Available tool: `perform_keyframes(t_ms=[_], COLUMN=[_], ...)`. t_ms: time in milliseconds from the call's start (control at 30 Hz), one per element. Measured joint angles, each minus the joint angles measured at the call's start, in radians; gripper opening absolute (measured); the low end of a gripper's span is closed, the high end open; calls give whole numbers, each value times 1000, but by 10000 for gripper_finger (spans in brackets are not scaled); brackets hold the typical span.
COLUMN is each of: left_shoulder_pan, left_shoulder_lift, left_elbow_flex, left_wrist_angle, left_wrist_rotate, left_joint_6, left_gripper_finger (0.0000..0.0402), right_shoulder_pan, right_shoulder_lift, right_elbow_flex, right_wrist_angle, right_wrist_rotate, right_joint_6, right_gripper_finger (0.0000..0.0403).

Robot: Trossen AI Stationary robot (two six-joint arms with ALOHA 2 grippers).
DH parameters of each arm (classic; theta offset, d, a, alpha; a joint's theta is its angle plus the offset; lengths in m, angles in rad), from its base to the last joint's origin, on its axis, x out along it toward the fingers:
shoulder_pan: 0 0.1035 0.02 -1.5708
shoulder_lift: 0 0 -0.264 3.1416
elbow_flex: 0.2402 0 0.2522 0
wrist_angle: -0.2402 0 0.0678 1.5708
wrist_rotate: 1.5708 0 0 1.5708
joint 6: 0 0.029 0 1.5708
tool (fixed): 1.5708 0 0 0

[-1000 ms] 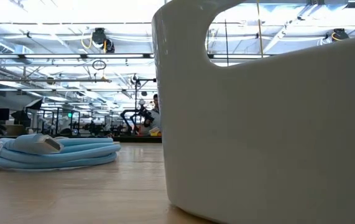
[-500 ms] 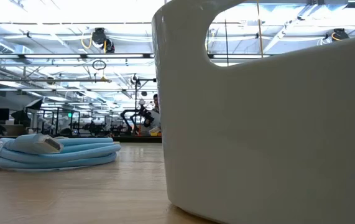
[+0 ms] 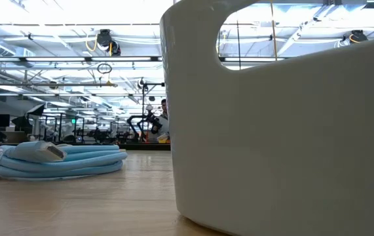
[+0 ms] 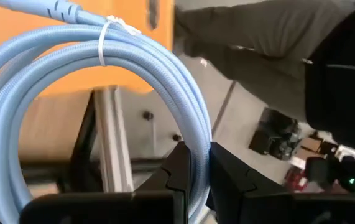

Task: Sort cables
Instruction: Put the top blue HDMI cable into the yellow bin

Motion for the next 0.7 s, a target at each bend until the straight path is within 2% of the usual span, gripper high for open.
perform_keyframes(t_ms=[200,433,700], left_shoulder_pan=[59,166,218], left_shoulder_lift=[-7,-6,-6], left_elbow_flex=[18,18,18], left_wrist_angle=[20,38,127], left_wrist_rotate=[-17,47,26], left_joint_6=[63,186,303], left_gripper_finger=[35,35,35], right_shoulder_pan=[-13,-20,-18], right_shoulder_lift=[0,0,0], right_elbow_flex=[0,0,0], right_wrist_angle=[1,5,25], right_wrist_rotate=[0,0,-1], right_joint_6=[-20,-34,-38], right_gripper_finger=[134,134,134])
